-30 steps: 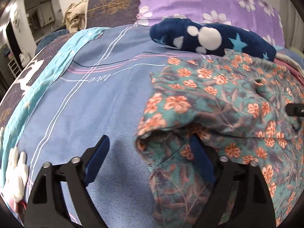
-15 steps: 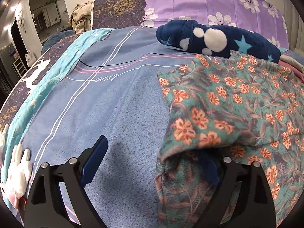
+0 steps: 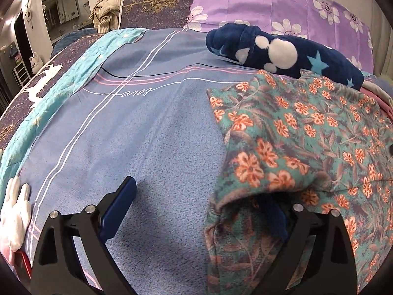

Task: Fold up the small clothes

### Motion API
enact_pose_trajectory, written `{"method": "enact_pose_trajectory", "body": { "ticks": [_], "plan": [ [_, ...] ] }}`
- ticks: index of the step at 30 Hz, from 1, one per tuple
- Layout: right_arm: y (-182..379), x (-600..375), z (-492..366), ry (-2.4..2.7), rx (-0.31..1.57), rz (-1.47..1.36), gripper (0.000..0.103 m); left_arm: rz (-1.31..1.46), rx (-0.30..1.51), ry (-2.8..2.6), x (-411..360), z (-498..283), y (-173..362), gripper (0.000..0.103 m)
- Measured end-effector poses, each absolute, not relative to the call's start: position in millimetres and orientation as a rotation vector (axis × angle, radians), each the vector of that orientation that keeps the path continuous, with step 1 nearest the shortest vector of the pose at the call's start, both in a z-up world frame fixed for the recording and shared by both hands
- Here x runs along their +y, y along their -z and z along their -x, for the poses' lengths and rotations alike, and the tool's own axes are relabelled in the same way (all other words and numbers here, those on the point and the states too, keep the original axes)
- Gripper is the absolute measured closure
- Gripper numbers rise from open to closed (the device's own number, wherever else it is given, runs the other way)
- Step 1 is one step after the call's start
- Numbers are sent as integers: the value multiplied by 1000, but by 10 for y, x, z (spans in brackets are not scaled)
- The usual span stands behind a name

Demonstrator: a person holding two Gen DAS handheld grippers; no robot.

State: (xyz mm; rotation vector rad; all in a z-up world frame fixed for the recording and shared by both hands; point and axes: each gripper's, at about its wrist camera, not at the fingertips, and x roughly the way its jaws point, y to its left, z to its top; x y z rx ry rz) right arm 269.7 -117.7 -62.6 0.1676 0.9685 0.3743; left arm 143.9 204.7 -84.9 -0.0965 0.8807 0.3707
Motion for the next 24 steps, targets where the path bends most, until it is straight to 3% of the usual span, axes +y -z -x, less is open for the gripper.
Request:
{"method": "enact_pose_trajectory", "body": {
  "ticks": [4, 6, 7, 8, 10, 17, 20, 24],
  "plan": [
    [310, -1418, -2503, -234, 833, -65, 97, 81, 861, -381, 2014, -1409, 812, 7],
    [378, -1524, -2535, -226, 882, -17, 93, 84, 848, -341, 1957, -1367, 767, 8],
    [441, -1533, -2551, -245, 915, -9, 85, 99, 843, -303, 1933, -1344, 747, 8],
    [499, -1543, -2553, -269, 940, -3, 70, 118, 835, -263, 1908, -1313, 729, 8],
    [558, -1526, -2522, -273, 946, 24, 55, 133, 830, -239, 1884, -1275, 711, 11],
    [311, -1743, -2460, -223, 877, -69, 53, 349, 795, -99, 2041, -1142, 594, 45],
    [263, -1837, -2334, -220, 864, -72, 51, 338, 766, -77, 1972, -1142, 496, 53],
    [357, -1975, -2096, -234, 880, -100, 45, 279, 717, -62, 1788, -1106, 301, 54]
  ]
}}
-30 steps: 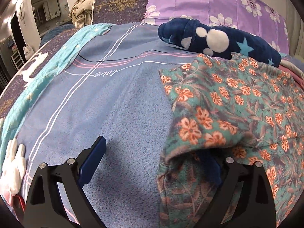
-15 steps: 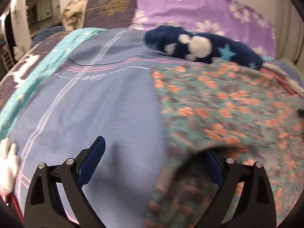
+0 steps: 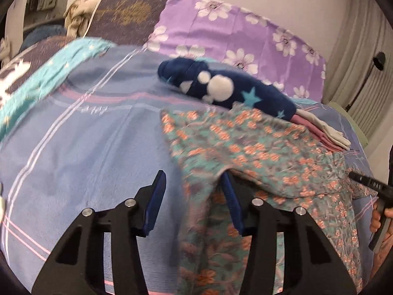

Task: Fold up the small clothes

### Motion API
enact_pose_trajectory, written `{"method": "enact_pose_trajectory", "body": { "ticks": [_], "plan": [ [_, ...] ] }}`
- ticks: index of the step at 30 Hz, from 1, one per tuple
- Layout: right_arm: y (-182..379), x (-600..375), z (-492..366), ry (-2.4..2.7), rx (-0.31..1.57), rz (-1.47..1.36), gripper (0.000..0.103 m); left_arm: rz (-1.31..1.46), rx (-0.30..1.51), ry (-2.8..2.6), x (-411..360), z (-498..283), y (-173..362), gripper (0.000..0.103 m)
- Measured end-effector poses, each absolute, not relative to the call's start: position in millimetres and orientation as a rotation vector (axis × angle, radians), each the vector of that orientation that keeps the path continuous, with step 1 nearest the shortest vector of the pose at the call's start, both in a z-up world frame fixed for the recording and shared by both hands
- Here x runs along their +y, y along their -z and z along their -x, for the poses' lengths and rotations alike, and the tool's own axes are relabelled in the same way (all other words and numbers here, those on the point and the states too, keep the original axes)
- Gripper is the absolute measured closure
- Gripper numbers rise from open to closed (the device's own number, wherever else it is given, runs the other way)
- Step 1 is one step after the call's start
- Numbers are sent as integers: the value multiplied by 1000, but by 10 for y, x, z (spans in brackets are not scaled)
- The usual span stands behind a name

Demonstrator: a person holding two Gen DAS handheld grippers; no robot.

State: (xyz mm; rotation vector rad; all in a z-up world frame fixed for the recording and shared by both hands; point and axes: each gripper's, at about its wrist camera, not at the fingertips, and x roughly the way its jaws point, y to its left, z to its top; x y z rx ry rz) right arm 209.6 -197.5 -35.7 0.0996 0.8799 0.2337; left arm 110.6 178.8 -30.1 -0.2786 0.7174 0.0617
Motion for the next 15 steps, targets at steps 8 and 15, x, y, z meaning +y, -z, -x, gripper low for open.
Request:
{"method": "enact_pose_trajectory", "body": {
  "ticks": [8, 15],
  "plan": [
    [586, -2377, -1783, -183, 913, -174, 45, 183, 634, -65, 1528, -1076, -71, 54],
    [608, -2781, -1654, -146, 908, -287, 44, 93, 866, -29, 1172, -1769, 565, 54]
  ]
}}
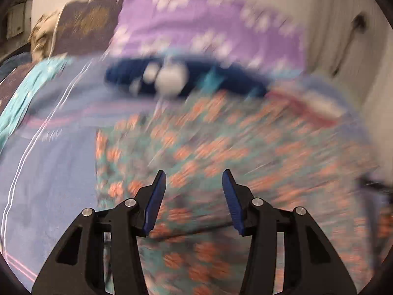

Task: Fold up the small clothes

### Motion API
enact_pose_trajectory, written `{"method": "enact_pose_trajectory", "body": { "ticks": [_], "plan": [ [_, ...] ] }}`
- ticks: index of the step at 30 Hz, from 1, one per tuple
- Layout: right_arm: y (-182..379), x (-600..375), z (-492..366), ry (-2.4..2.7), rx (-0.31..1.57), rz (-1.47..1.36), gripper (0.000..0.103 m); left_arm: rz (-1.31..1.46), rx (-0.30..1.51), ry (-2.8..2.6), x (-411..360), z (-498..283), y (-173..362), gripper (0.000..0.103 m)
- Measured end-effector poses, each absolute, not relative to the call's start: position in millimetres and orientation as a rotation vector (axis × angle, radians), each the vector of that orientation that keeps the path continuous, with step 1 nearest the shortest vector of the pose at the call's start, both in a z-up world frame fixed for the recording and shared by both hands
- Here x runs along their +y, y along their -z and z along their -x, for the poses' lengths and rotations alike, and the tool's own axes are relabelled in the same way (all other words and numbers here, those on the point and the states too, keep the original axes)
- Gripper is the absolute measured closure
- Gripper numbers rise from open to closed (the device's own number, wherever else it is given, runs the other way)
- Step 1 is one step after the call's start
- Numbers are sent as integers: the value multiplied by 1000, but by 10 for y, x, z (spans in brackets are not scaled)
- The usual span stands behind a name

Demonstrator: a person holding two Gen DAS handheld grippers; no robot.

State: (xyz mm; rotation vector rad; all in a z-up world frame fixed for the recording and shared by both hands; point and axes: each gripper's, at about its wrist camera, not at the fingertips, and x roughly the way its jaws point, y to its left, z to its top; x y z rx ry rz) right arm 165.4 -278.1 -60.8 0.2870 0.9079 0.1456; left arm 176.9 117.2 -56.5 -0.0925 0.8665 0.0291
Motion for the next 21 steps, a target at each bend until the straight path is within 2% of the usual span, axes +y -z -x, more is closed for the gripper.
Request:
{"method": "enact_pose_trajectory", "body": {
  "ticks": [1, 2, 7, 9, 10, 13, 15, 17, 19, 21],
  "plan": [
    [596, -2871, -1630, -131, 905, -292, 43, 53, 926, -112, 1221, -1844, 774, 49],
    [588, -2986, -1599, -111, 898, -298, 43, 85, 894, -101, 1302, -1826, 845, 49],
    [549, -4128, -1518, 125, 835, -484, 42, 82, 899, -101, 1385, -1786, 813, 48],
    [613, -4740, -1504, 233, 803, -654, 50, 58, 899, -125, 1387, -1757, 794, 46],
    [645, -4956, -1496, 256, 784, -722, 62, 56, 897, -129, 1391, -1747, 790, 46],
    [703, -5441, -1549, 274, 734, -855, 64, 70, 891, -131, 1426, -1710, 785, 46],
    [719, -5577, -1622, 268, 721, -895, 57, 51, 891, -140, 1400, -1696, 793, 46],
    [729, -5627, -1682, 278, 697, -951, 43, 37, 890, -144, 1380, -1697, 798, 45],
    [743, -5629, -1730, 307, 677, -1002, 38, 44, 888, -139, 1392, -1678, 799, 45],
    [680, -5623, -1849, 335, 696, -931, 62, 65, 885, -126, 1417, -1660, 801, 44]
  ]
}}
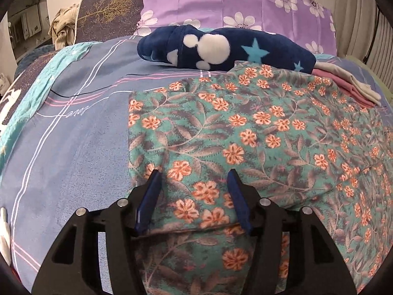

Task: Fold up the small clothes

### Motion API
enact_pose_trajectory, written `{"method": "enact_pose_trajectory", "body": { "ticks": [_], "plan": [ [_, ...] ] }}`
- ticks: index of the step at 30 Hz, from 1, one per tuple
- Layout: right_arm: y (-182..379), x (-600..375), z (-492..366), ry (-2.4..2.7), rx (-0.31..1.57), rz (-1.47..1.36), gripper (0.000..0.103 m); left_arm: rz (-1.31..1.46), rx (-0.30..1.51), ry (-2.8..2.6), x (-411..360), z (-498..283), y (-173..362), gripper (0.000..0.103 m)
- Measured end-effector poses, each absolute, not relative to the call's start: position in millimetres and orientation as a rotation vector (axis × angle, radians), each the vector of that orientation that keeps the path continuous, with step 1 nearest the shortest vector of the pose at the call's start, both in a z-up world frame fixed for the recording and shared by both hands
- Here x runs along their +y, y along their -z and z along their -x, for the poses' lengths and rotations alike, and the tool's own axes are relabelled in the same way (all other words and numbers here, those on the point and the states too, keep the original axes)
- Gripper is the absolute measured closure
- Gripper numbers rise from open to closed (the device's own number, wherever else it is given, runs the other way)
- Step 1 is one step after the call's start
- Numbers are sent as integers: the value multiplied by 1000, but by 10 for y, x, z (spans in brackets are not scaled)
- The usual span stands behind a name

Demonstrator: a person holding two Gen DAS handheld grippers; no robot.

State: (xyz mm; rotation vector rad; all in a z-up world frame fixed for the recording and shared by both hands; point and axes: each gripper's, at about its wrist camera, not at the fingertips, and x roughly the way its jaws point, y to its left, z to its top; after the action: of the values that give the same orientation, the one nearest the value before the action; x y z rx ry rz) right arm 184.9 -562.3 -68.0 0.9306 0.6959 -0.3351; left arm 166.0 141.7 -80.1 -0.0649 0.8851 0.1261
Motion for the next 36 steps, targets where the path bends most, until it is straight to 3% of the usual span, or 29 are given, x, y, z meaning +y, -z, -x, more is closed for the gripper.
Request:
{"method": "enact_pose_trajectory", "body": {
  "ticks": [1, 8, 14, 21, 29, 32, 36],
  "plan": [
    [672, -5583, -1905, 324, 717, -905, 97, 70, 885, -122, 1423, -1658, 803, 44],
    [24, -4698, -2048, 75, 604, -782, 98, 38, 894, -118, 1361, -1678, 816, 37],
    [-508, -2742, -2181, -410, 611, -511, 98, 83, 882, -93, 1428, -1653, 788, 37],
    [145, -1193, -2214, -663, 829, -321, 98, 244, 802, 90, 1387, -1449, 476, 39],
    [563, -1065, -2050, -648, 918, -243, 97, 377, 839, 378, 935, -1592, 444, 38],
    [595, -996, -1951, -649, 906, -193, 94, 416, 875, 410, 762, -1704, 521, 30],
    [681, -922, -1885, -645, 905, -150, 94, 534, 913, 456, 634, -1847, 561, 27]
  ]
}}
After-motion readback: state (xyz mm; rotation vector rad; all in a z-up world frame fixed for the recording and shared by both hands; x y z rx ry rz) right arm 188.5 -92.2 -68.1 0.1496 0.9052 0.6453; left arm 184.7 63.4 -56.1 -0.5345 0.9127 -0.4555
